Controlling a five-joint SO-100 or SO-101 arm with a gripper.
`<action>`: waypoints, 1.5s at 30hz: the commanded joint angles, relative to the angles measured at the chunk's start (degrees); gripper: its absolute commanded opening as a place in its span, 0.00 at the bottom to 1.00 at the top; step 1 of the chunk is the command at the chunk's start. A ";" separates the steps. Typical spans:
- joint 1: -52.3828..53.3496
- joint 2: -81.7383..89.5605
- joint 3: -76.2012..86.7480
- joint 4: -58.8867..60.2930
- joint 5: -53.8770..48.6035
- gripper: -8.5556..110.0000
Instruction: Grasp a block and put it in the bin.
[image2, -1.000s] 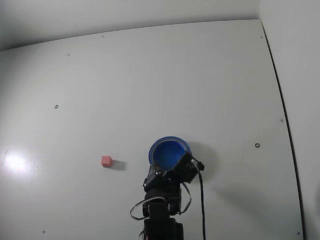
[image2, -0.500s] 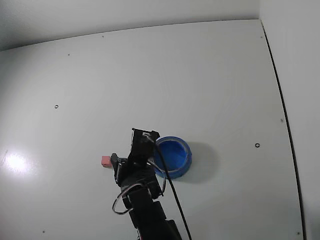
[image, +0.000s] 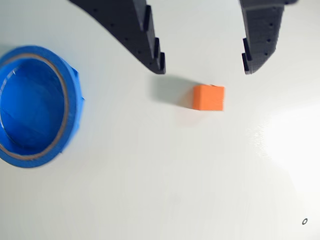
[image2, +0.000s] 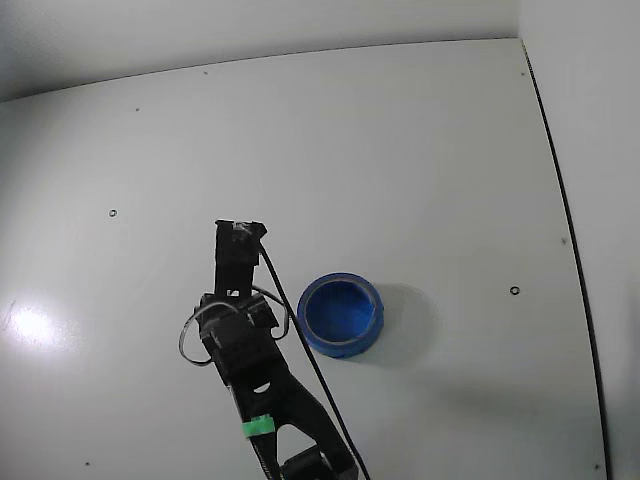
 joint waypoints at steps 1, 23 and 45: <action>-1.76 -2.46 -9.23 -0.35 -0.18 0.26; -4.83 -23.91 -20.74 -1.05 -0.88 0.26; -4.66 -32.17 -20.83 -1.14 -0.88 0.26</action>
